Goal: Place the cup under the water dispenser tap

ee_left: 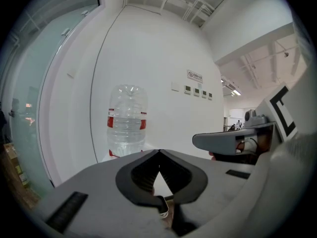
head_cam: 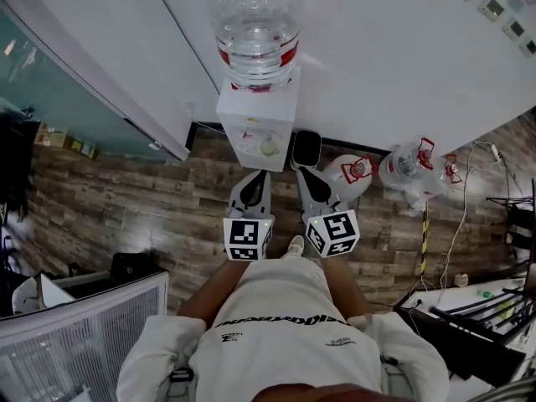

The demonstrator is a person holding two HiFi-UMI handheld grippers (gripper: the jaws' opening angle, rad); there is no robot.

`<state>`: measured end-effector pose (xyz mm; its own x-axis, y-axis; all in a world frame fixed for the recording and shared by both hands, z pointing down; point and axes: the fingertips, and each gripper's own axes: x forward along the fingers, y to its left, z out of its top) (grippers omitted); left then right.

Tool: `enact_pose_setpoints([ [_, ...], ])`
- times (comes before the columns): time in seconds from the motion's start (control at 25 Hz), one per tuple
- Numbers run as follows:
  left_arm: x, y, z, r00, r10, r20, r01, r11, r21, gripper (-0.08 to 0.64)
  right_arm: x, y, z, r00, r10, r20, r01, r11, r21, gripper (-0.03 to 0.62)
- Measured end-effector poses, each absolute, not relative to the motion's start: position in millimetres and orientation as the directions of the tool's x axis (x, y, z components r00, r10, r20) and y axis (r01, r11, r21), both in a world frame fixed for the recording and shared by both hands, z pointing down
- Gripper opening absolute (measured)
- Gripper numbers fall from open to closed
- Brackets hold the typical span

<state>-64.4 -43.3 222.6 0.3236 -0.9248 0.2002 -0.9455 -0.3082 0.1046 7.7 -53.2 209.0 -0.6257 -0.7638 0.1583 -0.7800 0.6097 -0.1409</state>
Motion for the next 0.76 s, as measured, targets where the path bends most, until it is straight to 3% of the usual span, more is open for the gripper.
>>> enact_pose_setpoints([
  [0.76, -56, -48, 202, 0.333, -0.931, 0.147, -0.942, -0.322, 0.096, -0.003, 19, -59, 192, -0.631, -0.768, 0.114, -0.776, 0.618, -0.131, -0.002],
])
